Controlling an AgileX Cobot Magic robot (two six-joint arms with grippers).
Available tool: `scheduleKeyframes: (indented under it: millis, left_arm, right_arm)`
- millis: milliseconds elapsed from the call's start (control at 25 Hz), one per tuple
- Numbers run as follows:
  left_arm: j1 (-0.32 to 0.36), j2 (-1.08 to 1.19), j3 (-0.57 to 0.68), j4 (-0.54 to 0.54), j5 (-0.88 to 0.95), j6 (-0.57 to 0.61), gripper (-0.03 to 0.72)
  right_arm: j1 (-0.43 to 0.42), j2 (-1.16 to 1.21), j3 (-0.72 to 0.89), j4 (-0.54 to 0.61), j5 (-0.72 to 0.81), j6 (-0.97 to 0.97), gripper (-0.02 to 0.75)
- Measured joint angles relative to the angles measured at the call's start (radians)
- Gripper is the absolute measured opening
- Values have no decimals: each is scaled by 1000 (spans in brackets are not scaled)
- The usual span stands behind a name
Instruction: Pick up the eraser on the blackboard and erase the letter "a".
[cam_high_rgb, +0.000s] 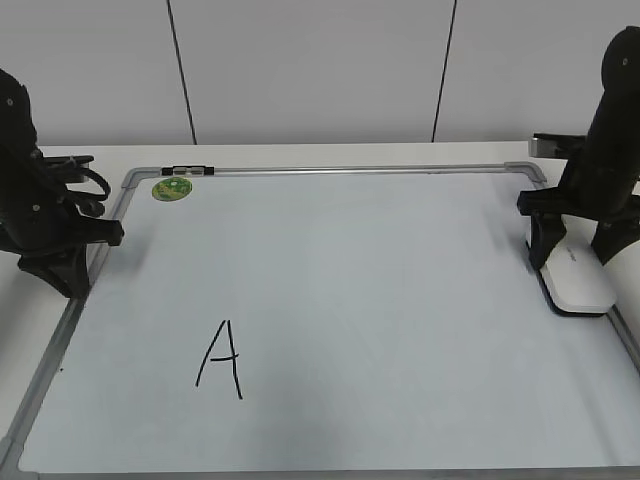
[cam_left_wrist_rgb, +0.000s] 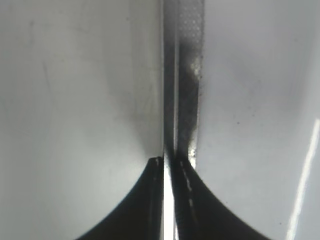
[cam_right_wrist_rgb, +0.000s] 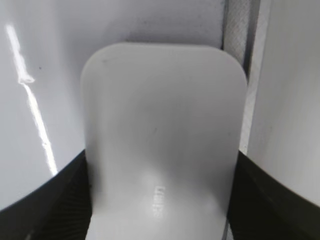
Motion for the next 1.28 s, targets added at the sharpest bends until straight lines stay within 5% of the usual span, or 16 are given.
scheduleKeyframes:
  millis: [240, 800, 920, 1120, 1280]
  left_arm:
    - [0, 0, 0, 0, 0, 0, 26]
    - [0, 0, 0, 4, 8, 5, 41]
    - [0, 0, 0, 29, 20, 9, 150]
    - [0, -37, 0, 96, 52, -4, 575]
    - [0, -95, 0, 128, 91, -19, 676]
  right_arm:
    - [0, 11, 0, 5, 0, 0, 647]
    - [0, -66, -67, -30, 0, 14, 662]
    - [0, -97, -67, -30, 0, 16, 661]
    - [0, -150, -67, -30, 2, 19, 661]
    - [0, -195, -67, -28, 5, 28, 660]
